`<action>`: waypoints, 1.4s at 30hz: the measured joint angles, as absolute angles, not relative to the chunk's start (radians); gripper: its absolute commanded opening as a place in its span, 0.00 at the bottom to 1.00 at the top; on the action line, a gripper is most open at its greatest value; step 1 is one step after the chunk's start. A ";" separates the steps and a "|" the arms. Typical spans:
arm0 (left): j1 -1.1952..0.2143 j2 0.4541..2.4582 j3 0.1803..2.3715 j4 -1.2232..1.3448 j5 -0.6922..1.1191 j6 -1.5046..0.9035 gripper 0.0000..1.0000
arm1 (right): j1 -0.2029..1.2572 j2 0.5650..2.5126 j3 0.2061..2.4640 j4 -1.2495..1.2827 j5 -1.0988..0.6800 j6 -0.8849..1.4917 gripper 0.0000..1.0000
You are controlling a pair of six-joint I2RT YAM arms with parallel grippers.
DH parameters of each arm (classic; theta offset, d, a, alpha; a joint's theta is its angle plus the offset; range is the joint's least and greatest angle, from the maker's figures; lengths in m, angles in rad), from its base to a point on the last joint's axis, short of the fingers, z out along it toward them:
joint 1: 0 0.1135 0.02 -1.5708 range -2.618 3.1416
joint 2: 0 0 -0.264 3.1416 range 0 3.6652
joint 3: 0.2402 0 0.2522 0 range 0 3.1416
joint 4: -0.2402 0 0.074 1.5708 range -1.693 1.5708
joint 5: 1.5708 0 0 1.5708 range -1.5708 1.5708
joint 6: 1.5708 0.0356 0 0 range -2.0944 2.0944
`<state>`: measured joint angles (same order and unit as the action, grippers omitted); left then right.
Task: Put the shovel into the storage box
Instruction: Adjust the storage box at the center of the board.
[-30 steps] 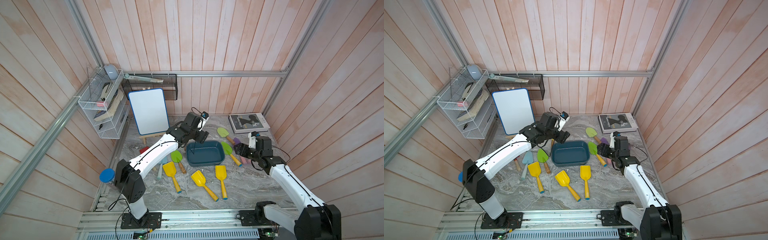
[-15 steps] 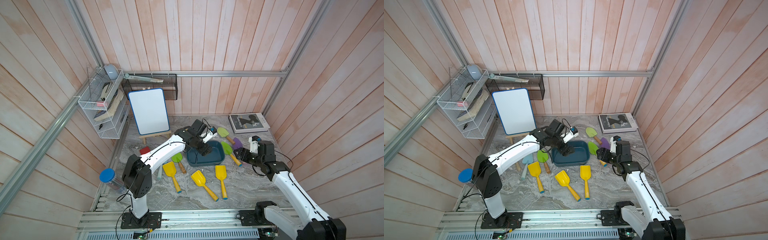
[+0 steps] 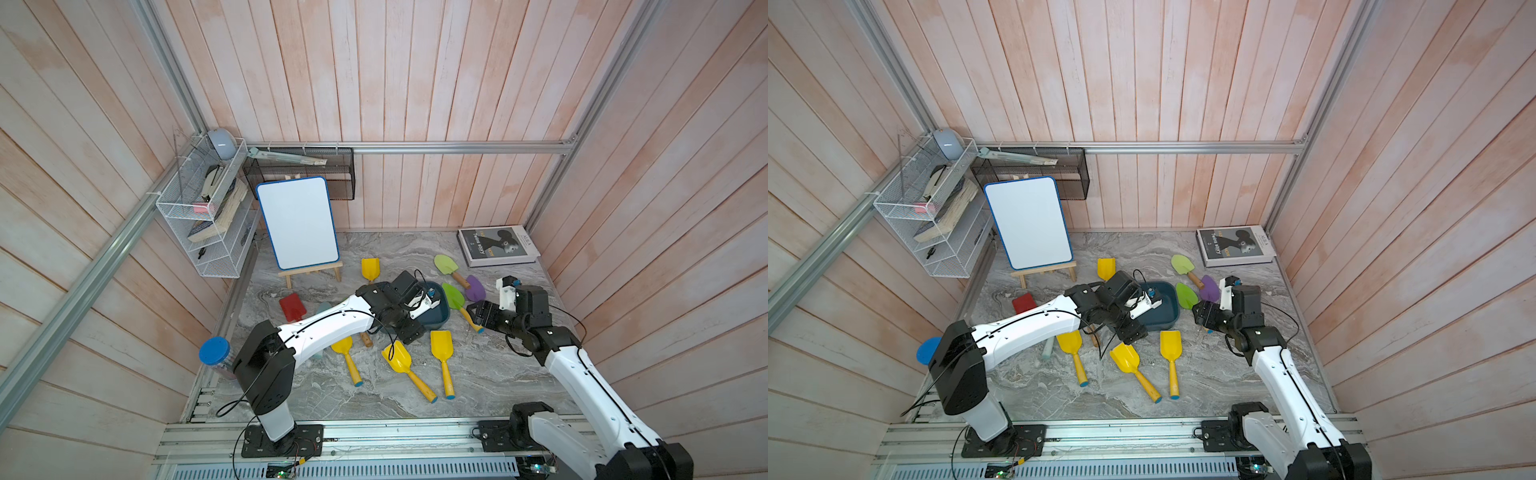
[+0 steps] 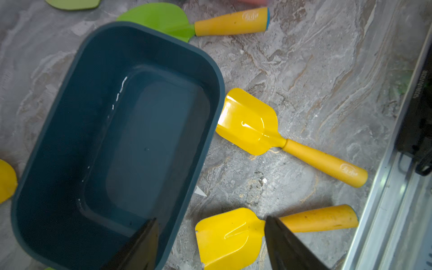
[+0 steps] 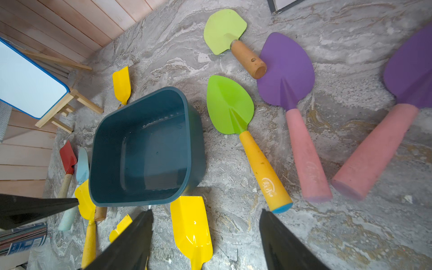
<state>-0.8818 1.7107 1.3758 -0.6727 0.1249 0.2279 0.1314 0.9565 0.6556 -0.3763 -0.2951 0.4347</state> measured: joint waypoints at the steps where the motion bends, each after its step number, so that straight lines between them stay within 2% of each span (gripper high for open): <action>1: -0.882 1.710 1.375 -0.658 0.121 0.235 0.77 | 0.131 0.955 0.653 -0.377 -0.297 0.432 0.78; 8: -0.871 1.740 1.374 -0.611 0.078 0.282 0.77 | 0.131 0.952 0.653 -0.378 -0.299 0.417 0.79; 11: -0.811 1.753 1.396 -0.603 0.096 0.300 0.77 | 0.131 0.952 0.651 -0.376 -0.303 0.416 0.79; 16: -0.647 1.860 1.599 -0.604 0.154 0.337 0.77 | 0.131 0.954 0.647 -0.373 -0.313 0.414 0.79; 21: -0.570 1.998 1.803 -0.631 0.206 0.395 0.77 | 0.131 0.955 0.634 -0.370 -0.316 0.408 0.80; 30: -0.562 2.185 1.955 -0.776 0.244 0.529 0.79 | 0.131 0.957 0.634 -0.368 -0.317 0.391 0.81; 42: -0.562 2.209 1.920 -0.754 0.236 0.675 0.79 | 0.131 0.986 0.633 -0.359 -0.335 0.392 0.82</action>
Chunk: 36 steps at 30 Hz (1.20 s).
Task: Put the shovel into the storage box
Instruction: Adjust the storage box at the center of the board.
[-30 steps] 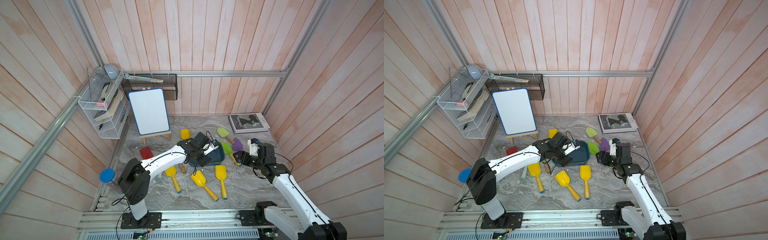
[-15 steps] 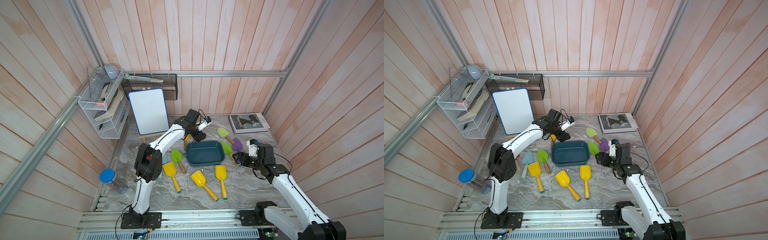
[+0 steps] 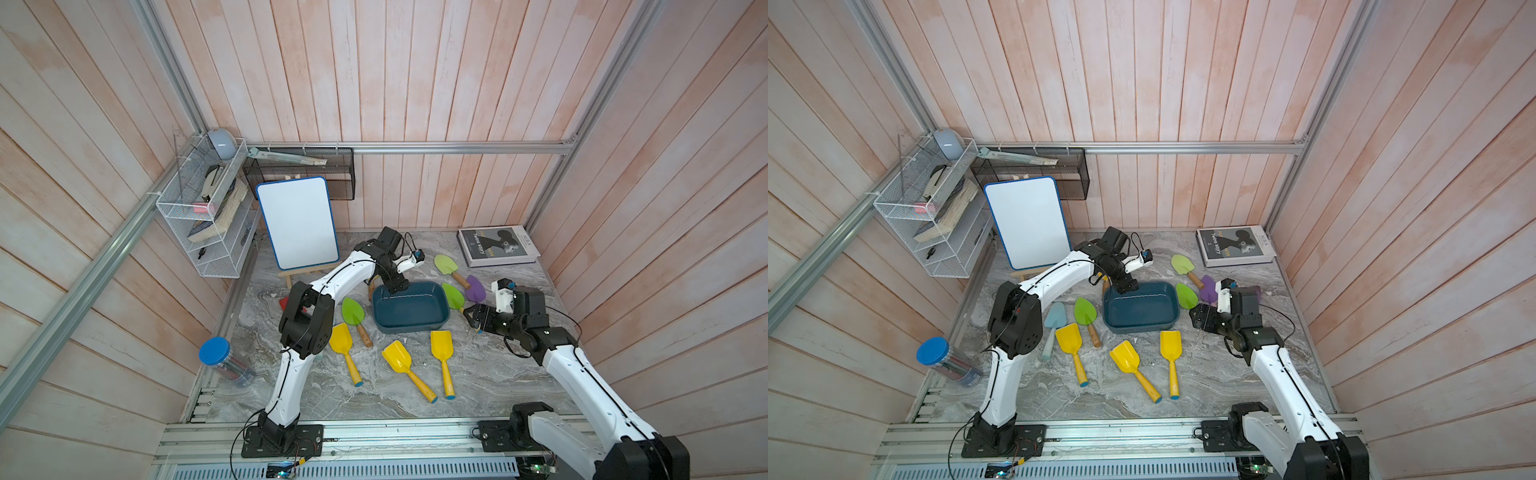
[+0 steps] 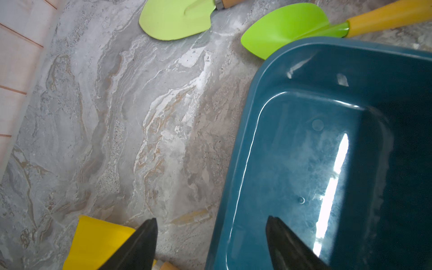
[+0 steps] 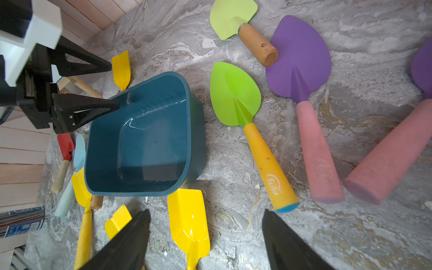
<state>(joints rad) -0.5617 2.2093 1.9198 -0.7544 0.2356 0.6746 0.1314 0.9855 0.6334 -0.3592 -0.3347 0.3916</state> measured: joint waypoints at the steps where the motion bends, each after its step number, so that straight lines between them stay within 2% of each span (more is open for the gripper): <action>1: -0.562 2.211 1.919 -0.750 0.236 0.684 0.79 | 0.131 0.988 0.633 -0.359 -0.335 0.392 0.82; 12: -0.562 2.313 1.937 -0.726 0.243 0.730 0.75 | 0.131 1.001 0.633 -0.360 -0.334 0.387 0.82; 19: -0.562 2.339 1.943 -0.730 0.255 0.736 0.53 | 0.131 1.010 0.633 -0.360 -0.334 0.387 0.83; 24: -0.562 2.339 1.961 -0.732 0.254 0.723 0.45 | 0.131 1.012 0.633 -0.359 -0.334 0.385 0.83; 29: -0.562 2.339 1.979 -0.745 0.255 0.714 0.28 | 0.131 1.012 0.632 -0.359 -0.334 0.381 0.83; 33: -0.562 2.347 2.007 -0.772 0.257 0.706 0.22 | 0.131 1.011 0.631 -0.359 -0.334 0.380 0.82; 36: -0.562 2.354 2.020 -0.781 0.261 0.709 0.12 | 0.131 1.009 0.626 -0.360 -0.334 0.376 0.82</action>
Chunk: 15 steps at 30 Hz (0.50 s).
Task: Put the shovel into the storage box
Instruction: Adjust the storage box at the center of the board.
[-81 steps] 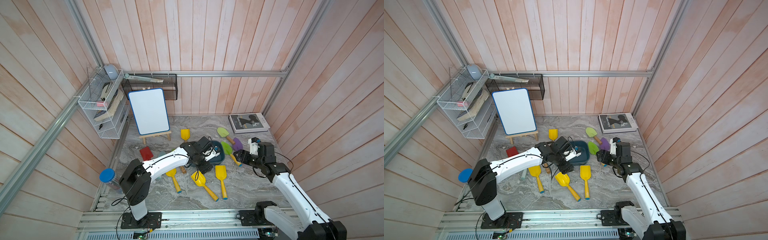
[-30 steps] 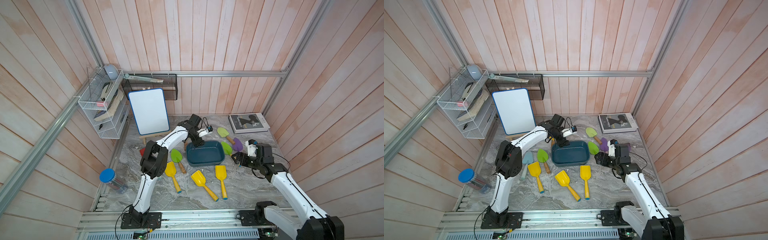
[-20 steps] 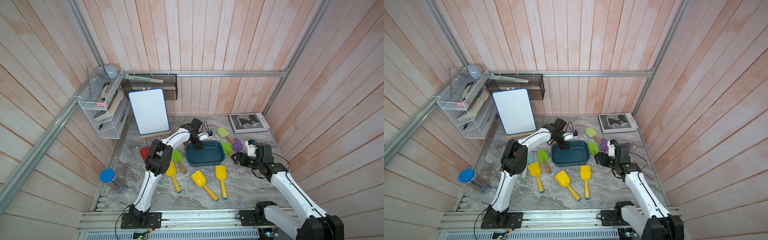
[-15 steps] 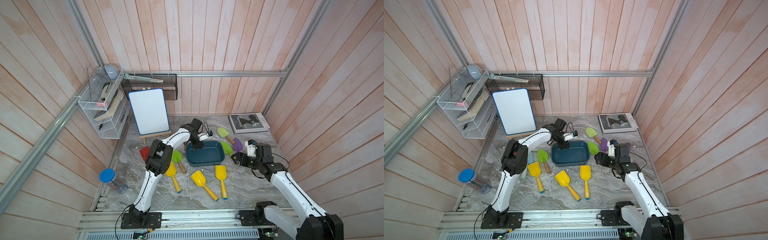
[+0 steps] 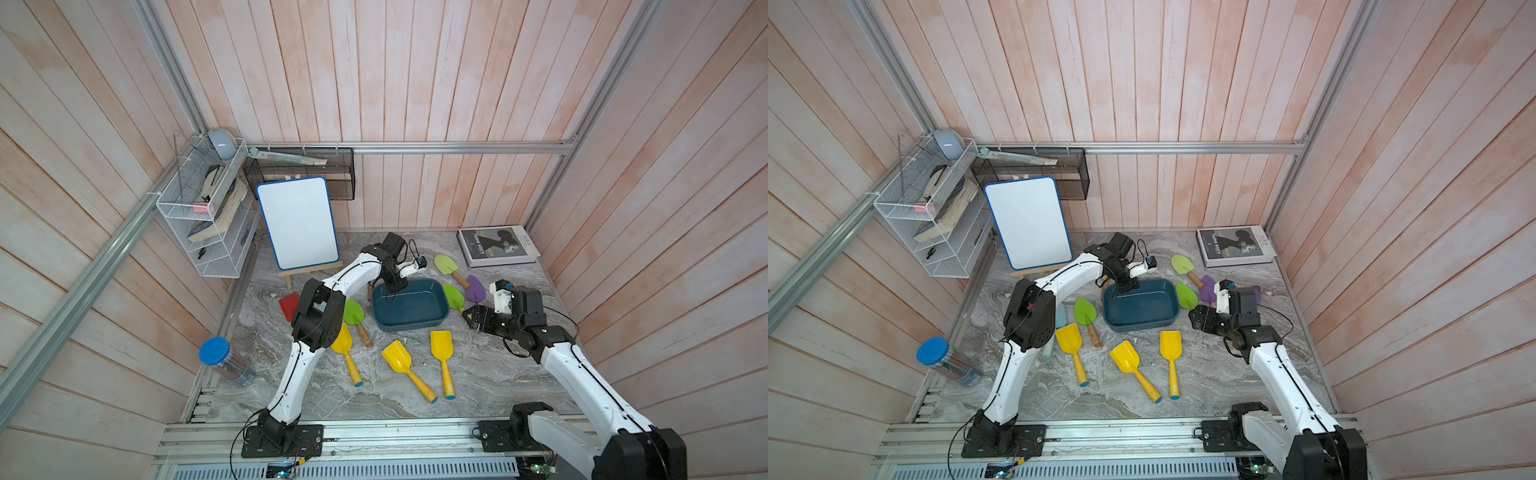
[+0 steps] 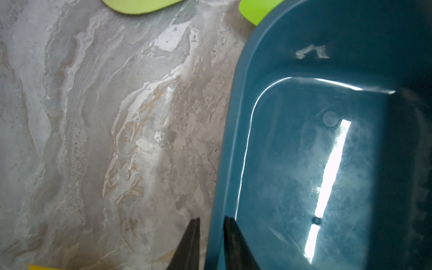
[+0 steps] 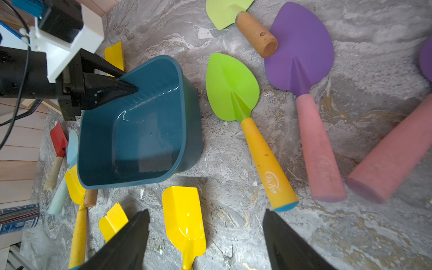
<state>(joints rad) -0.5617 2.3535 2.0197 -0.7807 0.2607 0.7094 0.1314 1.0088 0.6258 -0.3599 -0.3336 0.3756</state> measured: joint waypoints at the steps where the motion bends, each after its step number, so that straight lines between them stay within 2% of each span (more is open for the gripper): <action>1: -0.562 2.354 2.021 -0.786 0.263 0.705 0.10 | 0.131 1.007 0.624 -0.360 -0.334 0.373 0.82; 3: -0.561 2.357 2.031 -0.796 0.275 0.699 0.00 | 0.131 1.004 0.622 -0.360 -0.332 0.372 0.82; 15: -0.559 2.385 2.093 -0.855 0.288 0.653 0.00 | 0.131 0.994 0.622 -0.361 -0.325 0.369 0.83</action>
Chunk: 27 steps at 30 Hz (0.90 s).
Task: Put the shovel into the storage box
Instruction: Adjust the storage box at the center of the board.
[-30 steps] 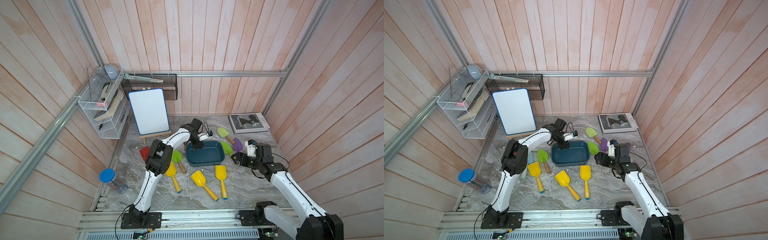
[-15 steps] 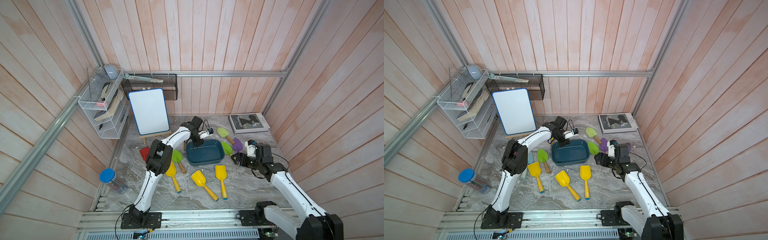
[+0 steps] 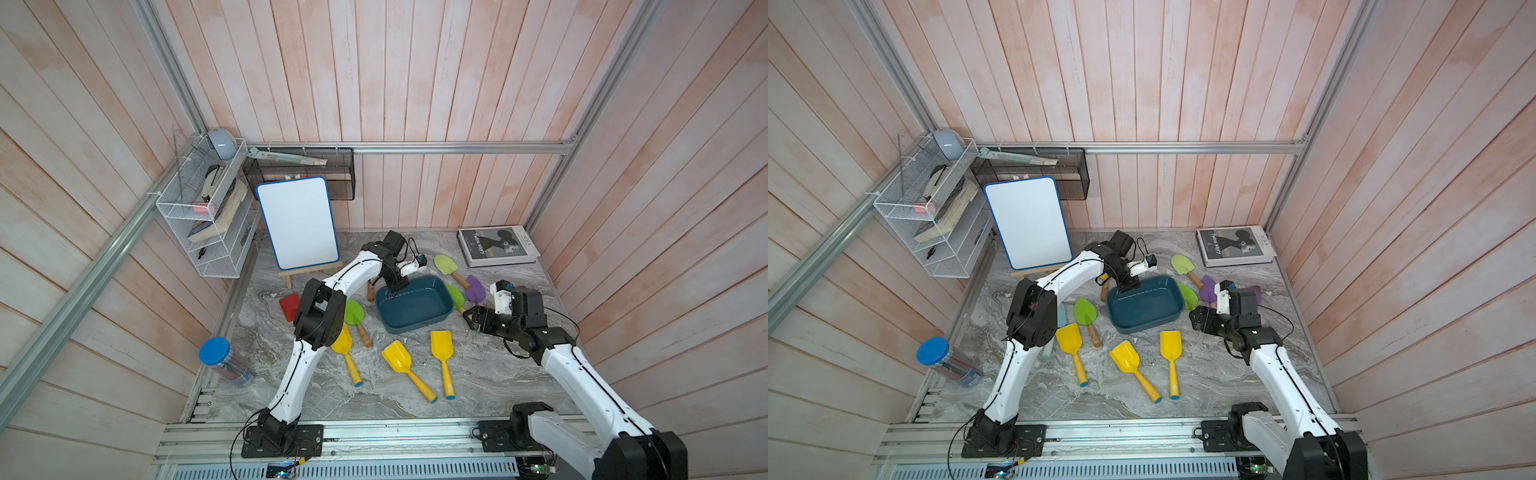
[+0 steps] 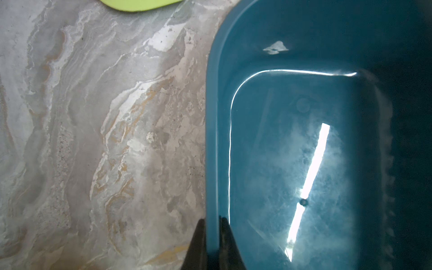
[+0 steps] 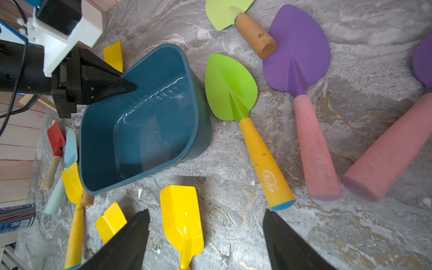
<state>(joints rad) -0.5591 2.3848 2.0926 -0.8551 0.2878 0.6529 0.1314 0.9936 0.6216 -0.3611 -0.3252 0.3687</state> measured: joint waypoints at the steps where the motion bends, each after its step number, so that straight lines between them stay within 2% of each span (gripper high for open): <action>1: -0.559 2.385 2.094 -0.855 0.280 0.636 0.00 | 0.131 0.991 0.622 -0.361 -0.325 0.369 0.82; 12: -0.537 2.294 2.030 -0.800 0.132 0.371 0.00 | 0.131 0.959 0.622 -0.364 -0.326 0.368 0.82; 16: -0.527 2.186 1.942 -0.772 0.095 0.235 0.00 | 0.130 0.957 0.622 -0.369 -0.327 0.364 0.82; 27: -0.532 1.963 1.597 -0.599 0.157 -0.223 0.00 | 0.120 0.957 0.622 -0.373 -0.357 0.361 0.82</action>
<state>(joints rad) -0.5316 1.9629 1.5967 -0.5995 0.1574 -0.2234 0.1196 0.9569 0.6216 -0.3733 -0.3573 0.3607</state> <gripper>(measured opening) 0.090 0.824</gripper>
